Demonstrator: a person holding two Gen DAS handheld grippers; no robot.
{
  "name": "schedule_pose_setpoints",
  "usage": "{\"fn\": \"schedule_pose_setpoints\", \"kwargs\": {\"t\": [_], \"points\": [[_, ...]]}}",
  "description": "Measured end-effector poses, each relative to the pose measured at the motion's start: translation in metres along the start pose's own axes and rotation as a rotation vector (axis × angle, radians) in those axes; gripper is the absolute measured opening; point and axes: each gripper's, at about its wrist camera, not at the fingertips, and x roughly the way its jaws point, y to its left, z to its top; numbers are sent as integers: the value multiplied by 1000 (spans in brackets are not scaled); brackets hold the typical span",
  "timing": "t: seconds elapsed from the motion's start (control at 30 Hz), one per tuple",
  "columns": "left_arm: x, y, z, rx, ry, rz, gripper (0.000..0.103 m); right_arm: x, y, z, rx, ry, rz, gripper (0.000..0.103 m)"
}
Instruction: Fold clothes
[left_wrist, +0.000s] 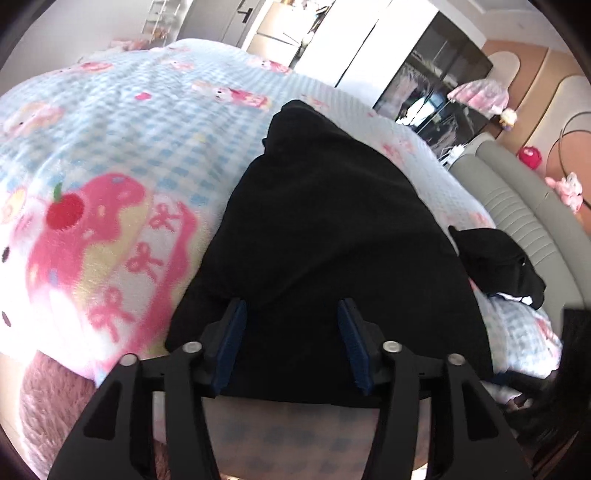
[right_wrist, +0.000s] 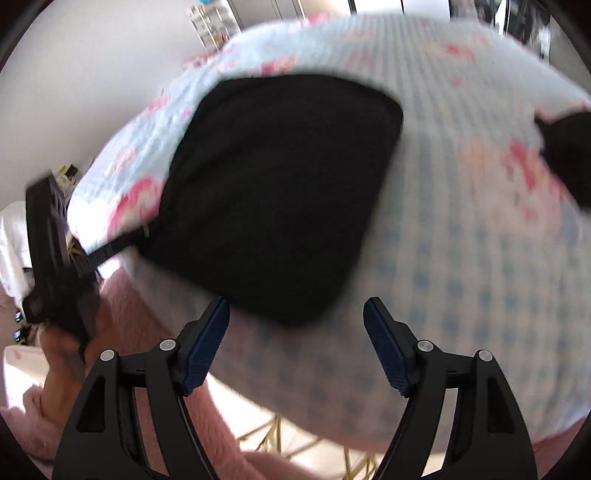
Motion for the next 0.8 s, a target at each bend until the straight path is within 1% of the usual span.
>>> {"fn": "schedule_pose_setpoints", "kwargs": {"t": [0.1,0.2,0.23,0.27,0.3,0.33,0.37,0.4,0.47,0.53,0.7,0.77,0.8], "points": [[4,-4,-1,14,4,13,60,16,-8,-11,7,32,-55,76],[2,-6,-2,30,5,23,61,18,-10,-2,56,-22,27,76],[2,-5,-2,30,7,27,61,18,-10,2,63,-44,46,76],[2,-5,-2,30,8,30,61,21,-8,7,63,-52,46,76],[2,-4,-1,31,9,34,61,24,-5,11,46,-54,24,76],[3,-4,0,37,14,48,61,29,-2,12,19,-61,-30,71],[5,-5,-1,46,23,64,62,34,0,13,-8,-67,-85,70],[7,-5,-2,55,33,80,62,37,-4,12,6,-61,-92,69],[10,-6,-2,63,49,90,62,39,-21,8,79,-43,-85,67],[11,-1,-2,46,58,74,59,36,-31,1,61,-42,-111,67],[12,20,3,-38,69,17,52,33,-34,-6,52,-39,-127,68],[11,28,4,-63,68,-2,49,32,-31,-8,25,-39,-147,70],[10,31,4,-71,68,-9,49,27,-33,-10,28,-40,-141,73]]}}
